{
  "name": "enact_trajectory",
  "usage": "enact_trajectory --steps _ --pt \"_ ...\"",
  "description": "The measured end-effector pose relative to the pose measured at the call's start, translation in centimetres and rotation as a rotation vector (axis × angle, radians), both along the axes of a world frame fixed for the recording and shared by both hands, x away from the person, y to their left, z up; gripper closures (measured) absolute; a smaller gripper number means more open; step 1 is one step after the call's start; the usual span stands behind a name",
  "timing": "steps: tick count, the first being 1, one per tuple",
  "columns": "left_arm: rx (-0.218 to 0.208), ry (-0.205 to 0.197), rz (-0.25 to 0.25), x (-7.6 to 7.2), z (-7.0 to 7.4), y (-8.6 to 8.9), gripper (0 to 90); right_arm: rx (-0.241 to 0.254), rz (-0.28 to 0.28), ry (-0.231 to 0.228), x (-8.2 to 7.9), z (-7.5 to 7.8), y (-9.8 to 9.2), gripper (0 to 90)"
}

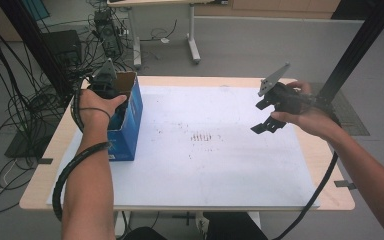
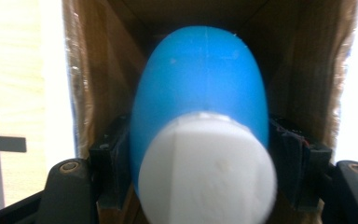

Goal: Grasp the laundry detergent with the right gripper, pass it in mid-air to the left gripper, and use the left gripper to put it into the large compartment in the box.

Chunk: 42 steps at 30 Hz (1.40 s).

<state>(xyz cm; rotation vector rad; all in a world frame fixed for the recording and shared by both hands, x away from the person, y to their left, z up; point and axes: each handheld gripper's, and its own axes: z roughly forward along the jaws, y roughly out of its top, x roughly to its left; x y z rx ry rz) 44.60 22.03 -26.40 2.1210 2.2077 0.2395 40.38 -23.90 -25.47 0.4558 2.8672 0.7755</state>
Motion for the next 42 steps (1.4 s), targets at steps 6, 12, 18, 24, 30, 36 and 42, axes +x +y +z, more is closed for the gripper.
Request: enact_trajectory --steps 6,12,18,24,30,36,42 --pt "0.012 -0.020 -0.017 -0.2 1.4 -0.4 28.2 0.001 0.000 -0.002 0.1 0.1 0.1 10.7" --pt "0.047 -0.029 -0.033 -0.6 2.5 -1.0 27.0 0.003 0.002 -0.002 0.1 0.2 0.3 10.6" --pt "0.081 -0.049 -0.043 -1.4 4.1 -1.3 24.0 0.000 -0.004 0.002 0.3 0.1 0.1 10.6" --pt "0.073 -0.084 -0.093 -2.6 5.7 -2.7 18.7 -0.006 -0.015 0.013 0.7 0.1 0.0 10.6" --pt "0.048 -0.102 -0.151 -4.0 6.9 -5.0 14.0 -0.025 -0.031 0.026 1.7 0.2 0.0 10.6" --pt "0.019 -0.100 -0.219 -4.9 7.5 -7.5 10.5 -0.053 -0.058 0.034 2.8 0.6 -0.2 10.6" --pt "-0.017 -0.108 -0.283 -5.4 7.7 -10.1 8.9 -0.069 -0.091 0.050 4.1 0.6 -0.6 10.6"
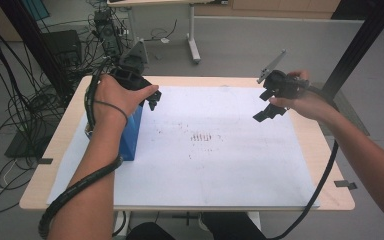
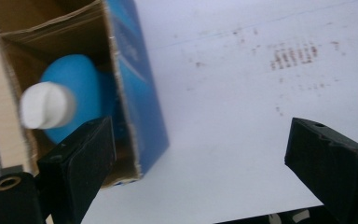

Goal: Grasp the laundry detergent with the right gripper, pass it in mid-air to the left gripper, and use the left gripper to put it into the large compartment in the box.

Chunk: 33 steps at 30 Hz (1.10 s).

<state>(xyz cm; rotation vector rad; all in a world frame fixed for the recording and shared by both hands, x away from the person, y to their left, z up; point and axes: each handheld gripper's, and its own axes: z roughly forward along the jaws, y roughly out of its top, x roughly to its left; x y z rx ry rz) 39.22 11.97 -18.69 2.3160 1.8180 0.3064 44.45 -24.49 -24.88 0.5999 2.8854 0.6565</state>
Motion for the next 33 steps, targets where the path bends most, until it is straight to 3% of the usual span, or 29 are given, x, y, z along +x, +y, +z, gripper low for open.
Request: enact_trajectory --steps 3,10,17,24,33 --pt "-0.029 0.006 -0.023 -0.3 -0.1 -1.1 9.1 -0.015 -0.015 0.007 0.5 0.0 -0.2 10.6" --pt "-0.013 0.005 -0.062 -0.6 0.1 -3.3 9.0 -0.034 -0.054 0.017 1.5 0.3 -0.5 10.6" --pt "-0.023 0.001 -0.090 -0.5 -0.1 -4.9 8.9 -0.055 -0.074 0.032 2.8 0.5 -0.3 10.6" --pt "-0.041 0.011 -0.108 0.1 -0.9 -5.8 9.1 -0.063 -0.095 0.056 3.5 0.3 -0.4 10.6" --pt "-0.048 0.010 -0.126 1.0 -1.2 -6.7 9.1 -0.075 -0.103 0.054 4.0 0.6 -0.5 10.6"
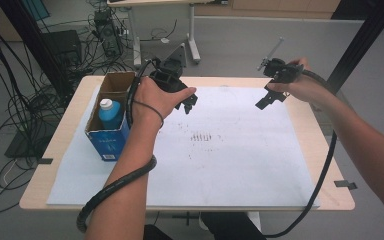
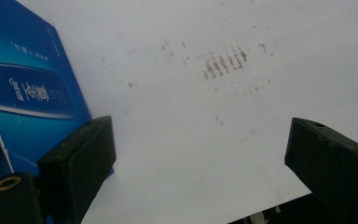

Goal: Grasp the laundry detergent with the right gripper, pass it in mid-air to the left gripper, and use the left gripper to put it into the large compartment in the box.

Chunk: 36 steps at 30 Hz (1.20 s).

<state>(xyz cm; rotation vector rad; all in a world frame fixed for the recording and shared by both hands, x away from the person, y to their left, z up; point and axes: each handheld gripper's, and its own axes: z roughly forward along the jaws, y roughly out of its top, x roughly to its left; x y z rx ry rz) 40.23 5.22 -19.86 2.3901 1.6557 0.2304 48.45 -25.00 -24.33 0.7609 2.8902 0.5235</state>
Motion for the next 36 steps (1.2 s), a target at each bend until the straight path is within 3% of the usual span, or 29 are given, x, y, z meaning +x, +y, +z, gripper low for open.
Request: enact_trajectory --steps 15,36 --pt "0.015 0.010 -0.003 0.1 -0.1 0.0 9.1 -0.015 0.005 0.002 0.2 -0.1 0.2 10.6" --pt "0.005 0.020 0.014 -0.1 -1.0 0.6 9.8 -0.034 0.024 0.003 -0.1 -0.2 0.5 10.6"
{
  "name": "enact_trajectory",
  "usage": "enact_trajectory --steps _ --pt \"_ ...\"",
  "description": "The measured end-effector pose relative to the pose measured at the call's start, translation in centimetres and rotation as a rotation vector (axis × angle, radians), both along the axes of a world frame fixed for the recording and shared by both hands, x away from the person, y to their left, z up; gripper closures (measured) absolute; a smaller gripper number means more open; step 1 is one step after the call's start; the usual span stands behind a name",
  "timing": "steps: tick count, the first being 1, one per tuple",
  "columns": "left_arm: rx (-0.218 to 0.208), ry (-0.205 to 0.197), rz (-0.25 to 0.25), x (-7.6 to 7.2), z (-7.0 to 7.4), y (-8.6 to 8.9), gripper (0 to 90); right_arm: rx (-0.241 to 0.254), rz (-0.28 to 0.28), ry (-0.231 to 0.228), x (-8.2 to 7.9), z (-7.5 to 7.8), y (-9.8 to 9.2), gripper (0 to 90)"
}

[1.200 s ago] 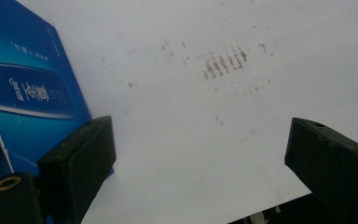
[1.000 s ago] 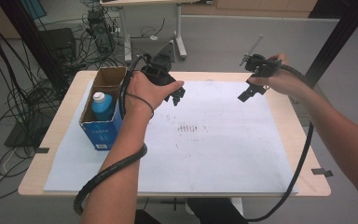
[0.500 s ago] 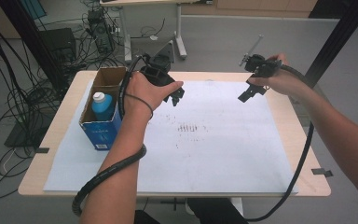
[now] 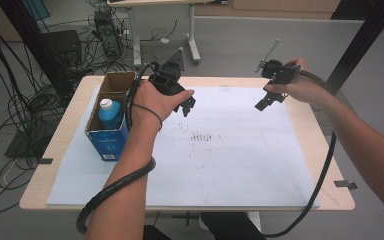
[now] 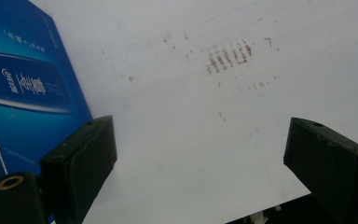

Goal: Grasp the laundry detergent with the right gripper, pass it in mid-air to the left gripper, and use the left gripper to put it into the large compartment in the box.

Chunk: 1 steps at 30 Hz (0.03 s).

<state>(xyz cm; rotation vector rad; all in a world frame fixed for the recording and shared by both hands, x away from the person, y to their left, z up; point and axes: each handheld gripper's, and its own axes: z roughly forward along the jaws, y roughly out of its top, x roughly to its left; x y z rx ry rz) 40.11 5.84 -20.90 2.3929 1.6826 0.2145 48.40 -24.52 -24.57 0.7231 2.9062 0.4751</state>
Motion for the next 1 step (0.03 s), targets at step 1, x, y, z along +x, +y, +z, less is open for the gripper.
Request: enact_trajectory --steps 1 --pt "-0.001 0.001 0.002 -0.03 -0.04 0.02 9.8 0.000 -0.002 0.002 -0.03 0.01 0.00 10.6"
